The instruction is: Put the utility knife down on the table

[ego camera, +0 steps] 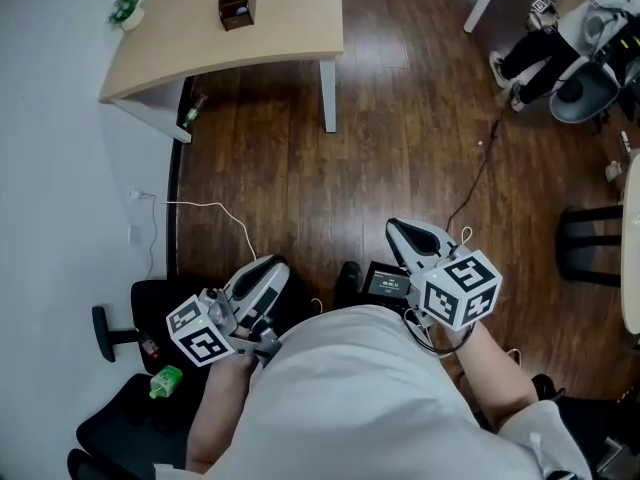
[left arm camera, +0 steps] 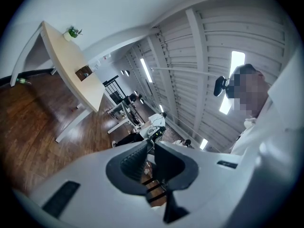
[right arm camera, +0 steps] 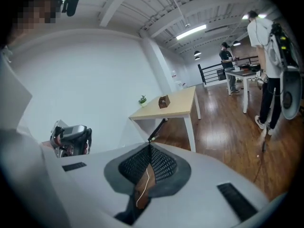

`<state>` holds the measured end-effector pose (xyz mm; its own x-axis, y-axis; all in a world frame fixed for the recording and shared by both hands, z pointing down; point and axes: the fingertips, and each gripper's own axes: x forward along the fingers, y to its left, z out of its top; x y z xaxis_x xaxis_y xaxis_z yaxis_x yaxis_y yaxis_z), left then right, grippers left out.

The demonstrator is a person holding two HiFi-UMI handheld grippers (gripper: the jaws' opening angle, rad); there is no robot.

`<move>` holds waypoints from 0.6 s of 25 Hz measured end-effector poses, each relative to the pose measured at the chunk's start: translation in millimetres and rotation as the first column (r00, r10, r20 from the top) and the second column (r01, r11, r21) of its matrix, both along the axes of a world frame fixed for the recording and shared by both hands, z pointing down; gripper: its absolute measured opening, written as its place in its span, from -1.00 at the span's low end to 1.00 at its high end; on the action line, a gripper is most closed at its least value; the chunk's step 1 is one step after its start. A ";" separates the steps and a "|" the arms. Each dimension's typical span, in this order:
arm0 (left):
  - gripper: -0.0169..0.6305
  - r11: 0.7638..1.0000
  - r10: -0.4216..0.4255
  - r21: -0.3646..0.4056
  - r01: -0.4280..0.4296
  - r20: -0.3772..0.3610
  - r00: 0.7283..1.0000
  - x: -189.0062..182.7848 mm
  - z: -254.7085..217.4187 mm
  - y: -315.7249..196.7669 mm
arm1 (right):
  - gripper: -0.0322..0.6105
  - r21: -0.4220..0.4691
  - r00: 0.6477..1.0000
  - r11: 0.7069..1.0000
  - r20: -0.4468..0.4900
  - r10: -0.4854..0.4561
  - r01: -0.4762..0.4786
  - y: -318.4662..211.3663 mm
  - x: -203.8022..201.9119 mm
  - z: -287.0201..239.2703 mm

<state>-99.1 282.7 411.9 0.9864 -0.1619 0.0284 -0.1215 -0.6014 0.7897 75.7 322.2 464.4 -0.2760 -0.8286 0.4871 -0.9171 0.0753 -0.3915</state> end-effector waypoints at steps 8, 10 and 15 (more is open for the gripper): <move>-0.82 0.997 0.068 0.025 -0.068 0.017 0.998 2.3 -9.4 -9.2 | -0.90 0.042 0.999 0.999 -0.037 0.020 -0.018 -15.0 -6.2 -20.6; -0.82 0.997 0.077 0.014 -0.077 0.017 0.997 -5.2 -6.4 -11.7 | -0.90 0.046 0.999 0.999 -0.046 0.028 -0.025 -18.7 -13.0 -22.2; -0.82 0.994 0.111 0.014 -0.111 0.017 0.994 -20.0 -3.0 -16.9 | -0.90 0.051 0.996 0.997 -0.063 0.059 -0.055 -24.1 -25.9 -24.6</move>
